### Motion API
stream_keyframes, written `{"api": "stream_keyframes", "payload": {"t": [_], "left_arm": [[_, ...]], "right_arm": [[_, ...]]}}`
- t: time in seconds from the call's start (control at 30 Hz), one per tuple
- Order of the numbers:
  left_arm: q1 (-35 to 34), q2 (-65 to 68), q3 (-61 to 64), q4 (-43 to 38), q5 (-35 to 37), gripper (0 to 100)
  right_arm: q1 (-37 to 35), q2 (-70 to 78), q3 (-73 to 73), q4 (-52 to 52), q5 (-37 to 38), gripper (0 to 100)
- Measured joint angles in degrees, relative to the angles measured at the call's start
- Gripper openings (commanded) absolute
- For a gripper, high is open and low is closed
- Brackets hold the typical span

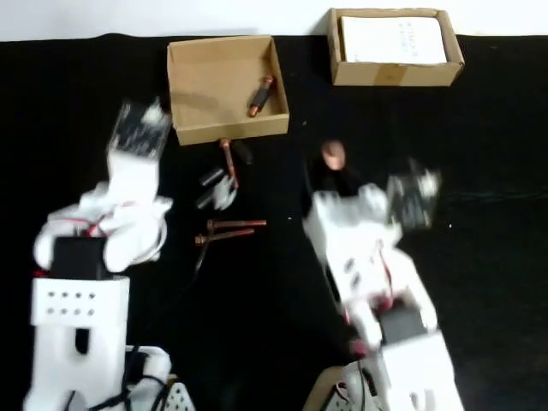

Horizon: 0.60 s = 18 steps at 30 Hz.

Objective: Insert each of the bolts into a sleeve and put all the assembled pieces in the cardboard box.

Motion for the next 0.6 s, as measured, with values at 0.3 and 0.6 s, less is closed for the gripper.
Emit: {"api": "stream_keyframes", "payload": {"t": [0.3, 0.6], "left_arm": [[-6.51, -9.49, 40.44, -34.9, -0.18, 1], [-6.15, -16.7, 47.38, -39.56, -0.18, 1]], "right_arm": [[0.53, 41.67, -18.64, -19.08, 0.26, 0.7], [1.23, 80.53, -53.54, -20.04, 1.14, 0.7]]}}
